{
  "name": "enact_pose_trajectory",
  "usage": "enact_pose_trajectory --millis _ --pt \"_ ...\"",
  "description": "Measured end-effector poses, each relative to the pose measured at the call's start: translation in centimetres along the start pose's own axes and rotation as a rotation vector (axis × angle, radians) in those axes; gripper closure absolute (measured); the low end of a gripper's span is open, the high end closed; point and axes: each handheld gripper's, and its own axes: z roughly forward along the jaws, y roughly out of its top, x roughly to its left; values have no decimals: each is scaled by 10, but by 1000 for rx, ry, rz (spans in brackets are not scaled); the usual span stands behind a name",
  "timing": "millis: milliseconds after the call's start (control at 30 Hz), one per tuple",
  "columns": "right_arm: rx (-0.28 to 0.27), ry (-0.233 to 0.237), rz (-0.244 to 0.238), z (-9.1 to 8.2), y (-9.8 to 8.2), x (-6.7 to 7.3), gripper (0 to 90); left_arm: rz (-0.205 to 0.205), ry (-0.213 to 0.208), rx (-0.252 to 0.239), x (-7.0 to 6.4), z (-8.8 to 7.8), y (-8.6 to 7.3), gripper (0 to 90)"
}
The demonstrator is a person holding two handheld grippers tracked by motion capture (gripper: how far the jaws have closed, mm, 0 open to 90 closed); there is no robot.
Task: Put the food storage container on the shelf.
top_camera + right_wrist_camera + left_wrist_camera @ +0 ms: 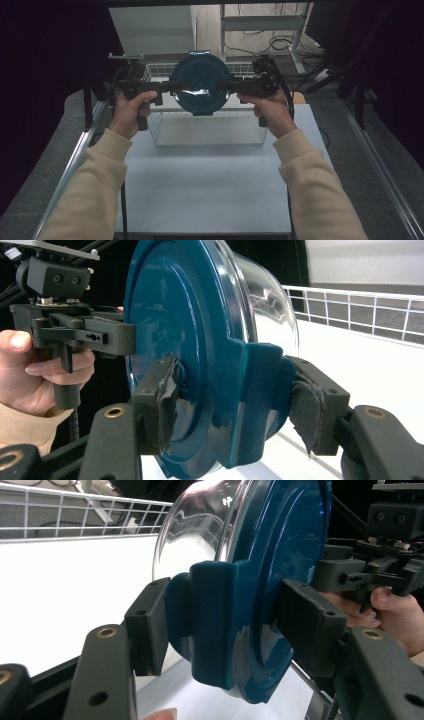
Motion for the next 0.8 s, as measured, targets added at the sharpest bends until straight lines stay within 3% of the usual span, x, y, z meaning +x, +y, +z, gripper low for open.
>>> enact_pose_trajectory --millis 167,333,467,667,800 --pt "23 0 46 10 1 -16 411 -26 -5 30 16 13 4 406" --pt "62 -28 88 21 -1 -31 402 -27 4 49 30 27 6 402" --pt "116 -49 113 32 -4 -41 384 -66 7 72 43 37 6 399" --pt "79 -12 189 40 -3 -60 380 -158 -1 35 57 45 11 401" --pt "54 12 277 47 -4 -73 361 -228 -20 33 70 52 13 391"
